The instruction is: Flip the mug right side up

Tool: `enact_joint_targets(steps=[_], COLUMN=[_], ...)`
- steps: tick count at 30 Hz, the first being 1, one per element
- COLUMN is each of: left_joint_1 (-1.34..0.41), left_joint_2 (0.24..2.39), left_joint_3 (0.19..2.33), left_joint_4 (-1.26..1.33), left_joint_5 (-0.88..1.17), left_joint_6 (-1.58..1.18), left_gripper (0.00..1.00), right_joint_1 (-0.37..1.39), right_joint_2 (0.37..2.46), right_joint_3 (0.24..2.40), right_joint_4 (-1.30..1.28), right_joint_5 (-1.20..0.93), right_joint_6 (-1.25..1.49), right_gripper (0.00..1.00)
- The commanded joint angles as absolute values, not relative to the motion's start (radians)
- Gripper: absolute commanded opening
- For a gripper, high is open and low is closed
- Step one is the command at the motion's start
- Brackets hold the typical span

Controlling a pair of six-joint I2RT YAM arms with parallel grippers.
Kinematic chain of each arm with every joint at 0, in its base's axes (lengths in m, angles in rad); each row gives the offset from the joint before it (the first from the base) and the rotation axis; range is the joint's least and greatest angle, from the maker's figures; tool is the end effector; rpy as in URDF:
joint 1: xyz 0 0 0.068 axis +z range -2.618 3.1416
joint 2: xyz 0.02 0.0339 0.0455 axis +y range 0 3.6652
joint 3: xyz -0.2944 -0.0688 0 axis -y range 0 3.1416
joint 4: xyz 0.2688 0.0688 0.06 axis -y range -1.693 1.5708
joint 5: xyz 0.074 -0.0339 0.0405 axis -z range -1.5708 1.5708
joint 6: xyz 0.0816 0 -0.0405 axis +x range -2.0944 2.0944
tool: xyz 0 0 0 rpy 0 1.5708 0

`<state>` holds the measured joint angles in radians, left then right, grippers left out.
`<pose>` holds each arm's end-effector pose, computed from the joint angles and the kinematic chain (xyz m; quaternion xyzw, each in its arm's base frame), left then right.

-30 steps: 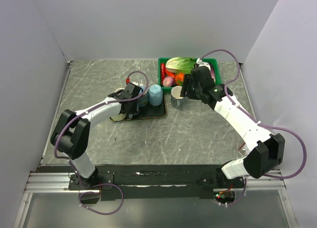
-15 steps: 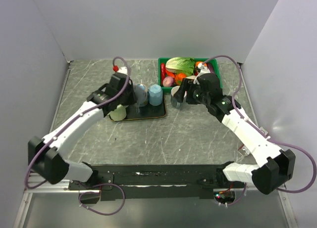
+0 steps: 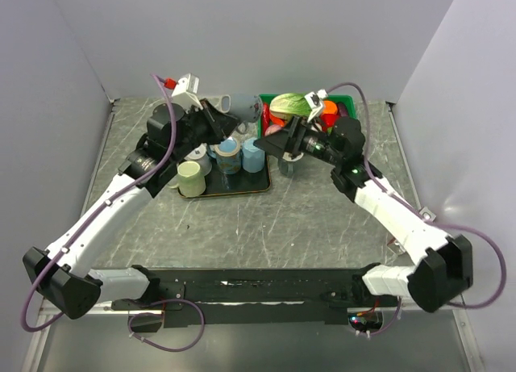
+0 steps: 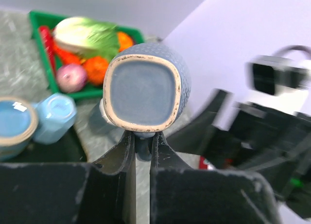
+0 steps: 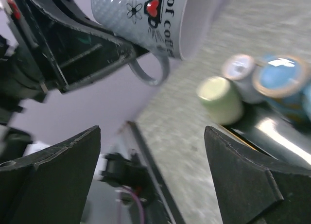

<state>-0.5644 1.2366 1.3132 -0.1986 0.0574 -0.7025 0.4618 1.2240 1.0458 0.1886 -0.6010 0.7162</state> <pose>0.2857 -0.1864 0.4531 -0.0327 0.7481 -0.4094 0.5212 0.2806 0.1912 0.4032 -0.1235 0.6932 0.5503 0.4489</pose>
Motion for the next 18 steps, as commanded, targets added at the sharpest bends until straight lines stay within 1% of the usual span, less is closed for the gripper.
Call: enact_joint_targets(steps=[1, 3, 8, 12, 18], left_joint_1=[-0.568, -0.568, -0.568, -0.568, -0.568], left_joint_2=[1.206, 1.221, 1.210, 1.210, 1.203], left_joint_3=[1.368, 1.400, 1.385, 1.378, 1.333], left_joint_4=[-0.008, -0.008, 0.072, 0.089, 0.146], left_joint_5=[0.139, 0.147, 0.204, 0.221, 0.242], left_joint_6=[-0.721, -0.729, -0.775, -0.810, -0.854], left_gripper=[0.01, 0.01, 0.01, 0.01, 0.01], right_joint_1=[0.460, 0.460, 0.462, 0.462, 0.460], right_joint_2=[1.327, 1.350, 1.419, 1.442, 1.466], right_joint_3=[1.040, 1.042, 1.092, 1.094, 1.083], right_joint_4=[0.614, 0.690, 0.779, 0.900, 0.986], right_joint_5=[-0.736, -0.742, -0.744, -0.742, -0.726], right_joint_6=[0.952, 0.994, 1.075, 1.138, 1.209], right_gripper=[0.94, 0.94, 0.93, 0.87, 0.81])
